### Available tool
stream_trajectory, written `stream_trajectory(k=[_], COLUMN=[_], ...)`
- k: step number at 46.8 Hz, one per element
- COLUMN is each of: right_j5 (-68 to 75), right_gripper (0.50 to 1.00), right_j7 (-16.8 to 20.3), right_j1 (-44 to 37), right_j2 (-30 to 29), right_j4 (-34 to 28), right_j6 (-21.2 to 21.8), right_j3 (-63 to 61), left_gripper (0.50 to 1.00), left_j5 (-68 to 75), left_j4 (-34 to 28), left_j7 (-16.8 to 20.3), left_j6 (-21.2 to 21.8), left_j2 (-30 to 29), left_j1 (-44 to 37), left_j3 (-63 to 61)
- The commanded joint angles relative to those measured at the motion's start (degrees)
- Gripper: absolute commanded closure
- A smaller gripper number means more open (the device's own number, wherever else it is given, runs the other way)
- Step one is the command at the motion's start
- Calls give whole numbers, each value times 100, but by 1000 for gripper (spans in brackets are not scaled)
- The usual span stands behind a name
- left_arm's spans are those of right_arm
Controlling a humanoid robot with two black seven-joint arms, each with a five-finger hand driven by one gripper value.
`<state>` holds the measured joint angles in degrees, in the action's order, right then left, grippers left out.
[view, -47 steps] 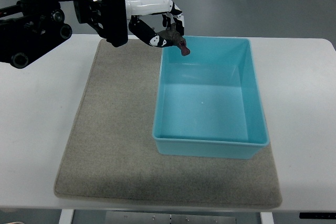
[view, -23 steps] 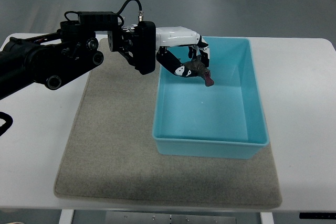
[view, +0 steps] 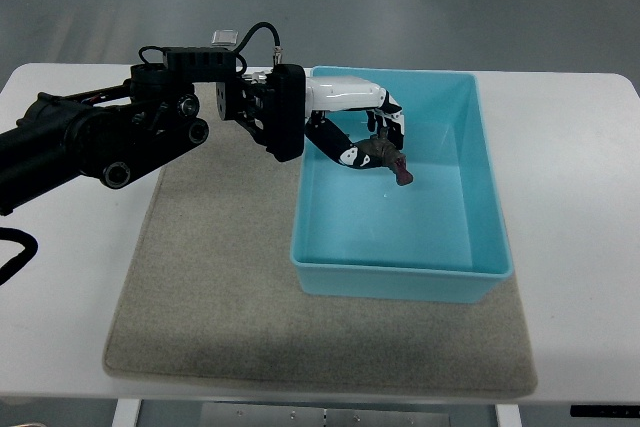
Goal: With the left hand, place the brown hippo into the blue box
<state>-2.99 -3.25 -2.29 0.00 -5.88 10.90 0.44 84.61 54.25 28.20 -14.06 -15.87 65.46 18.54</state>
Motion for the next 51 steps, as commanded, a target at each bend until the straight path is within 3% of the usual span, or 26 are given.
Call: stream_trajectory(k=[1,7,25,29,35,42,51], right_j5=[0,0,0,0,0,0,0], right_gripper=[564,564,564,564,564,564,564], right_j7=[0,0,0,0,0,0,0], right_j1=[0,0,0,0,0,0,0], right_j2=[0,0,0,0,0,0,0], right_j4=[0,0,0,0,8,0,0], right_j6=[0,0,0,0,0,0,0], right_j3=[0,0,0,0,0,0,0], left_gripper=[765,729,724,658,649,527,504], left_j5=[2,-6,-33,-103,-305,-524,-1473], left_j4=[-2,-2,-19,-54,-274,-512,-582], left_j7=[1,-8,-8,-8,-8,-8,-8], left_j6=[-9,0,96,272,369,439,738], left_j2=[5,-4,5,-3,-4,-12,-126], left_j1=[-33,-34,19,37,63,107,247], left_j3=[1,1,18,18,9,88,97])
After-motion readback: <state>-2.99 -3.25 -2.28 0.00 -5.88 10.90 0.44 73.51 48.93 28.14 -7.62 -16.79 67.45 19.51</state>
